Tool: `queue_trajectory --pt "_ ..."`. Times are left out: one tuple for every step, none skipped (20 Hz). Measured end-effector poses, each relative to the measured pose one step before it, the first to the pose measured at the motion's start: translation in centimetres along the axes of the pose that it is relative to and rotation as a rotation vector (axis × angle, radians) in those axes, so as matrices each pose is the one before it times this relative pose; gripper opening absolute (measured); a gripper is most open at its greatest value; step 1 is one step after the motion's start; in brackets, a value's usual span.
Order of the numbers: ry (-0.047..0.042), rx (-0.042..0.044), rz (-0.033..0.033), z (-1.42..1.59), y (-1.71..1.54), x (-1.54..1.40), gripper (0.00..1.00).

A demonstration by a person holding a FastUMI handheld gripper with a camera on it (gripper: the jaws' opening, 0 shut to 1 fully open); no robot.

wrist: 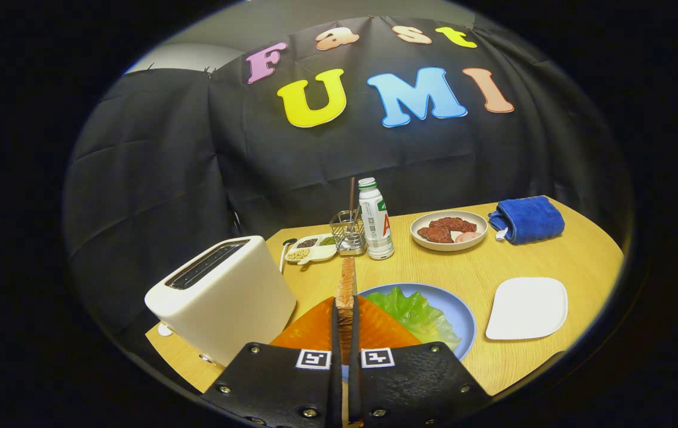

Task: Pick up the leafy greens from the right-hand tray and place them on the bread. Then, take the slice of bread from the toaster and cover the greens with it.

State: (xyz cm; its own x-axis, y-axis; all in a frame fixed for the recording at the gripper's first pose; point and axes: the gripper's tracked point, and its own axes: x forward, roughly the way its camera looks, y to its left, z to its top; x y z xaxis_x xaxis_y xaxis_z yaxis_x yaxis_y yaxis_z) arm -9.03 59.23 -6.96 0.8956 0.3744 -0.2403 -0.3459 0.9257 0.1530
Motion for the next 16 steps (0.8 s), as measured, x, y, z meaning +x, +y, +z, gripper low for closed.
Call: queue_trajectory --pt "-0.00258 -0.00706 -0.00189 0.02 -0.163 0.11 0.04" --pt "0.00371 -0.00907 -0.00291 -0.088 -0.153 0.064 0.04" --pt "0.00347 -0.00669 -0.0017 -0.133 0.013 0.026 0.04" --pt "0.00668 -0.00966 -0.00735 -0.116 -0.144 0.049 0.04" --pt "0.0106 -0.01351 -0.01005 -0.333 -0.348 0.048 0.04" --pt "0.0112 -0.0137 -0.01246 -0.276 -0.318 0.031 0.05" --pt "0.00569 -0.01308 -0.0152 -0.166 -0.41 0.052 0.06" --pt "0.00634 -0.01423 -0.01664 -0.104 -0.521 0.048 0.06" --pt "0.00833 -0.00897 -0.01041 -0.289 -0.367 0.142 0.07" --pt "0.00951 -0.00119 -0.00243 -0.204 -0.308 0.205 0.08" --pt "0.011 0.0051 -0.00059 -0.165 -0.17 -0.124 0.12" --pt "0.0115 0.00287 -0.00668 -0.234 -0.412 0.042 0.13" --pt "-0.00236 0.01159 -0.00717 -0.016 -0.533 0.037 0.15" --pt "-0.00242 0.00861 -0.00879 0.082 -0.411 0.06 0.15" --pt "0.00435 0.00007 -0.00558 -0.235 -0.341 0.022 0.15" --pt "0.01023 -0.00281 -0.00424 -0.167 -0.33 0.074 0.15"
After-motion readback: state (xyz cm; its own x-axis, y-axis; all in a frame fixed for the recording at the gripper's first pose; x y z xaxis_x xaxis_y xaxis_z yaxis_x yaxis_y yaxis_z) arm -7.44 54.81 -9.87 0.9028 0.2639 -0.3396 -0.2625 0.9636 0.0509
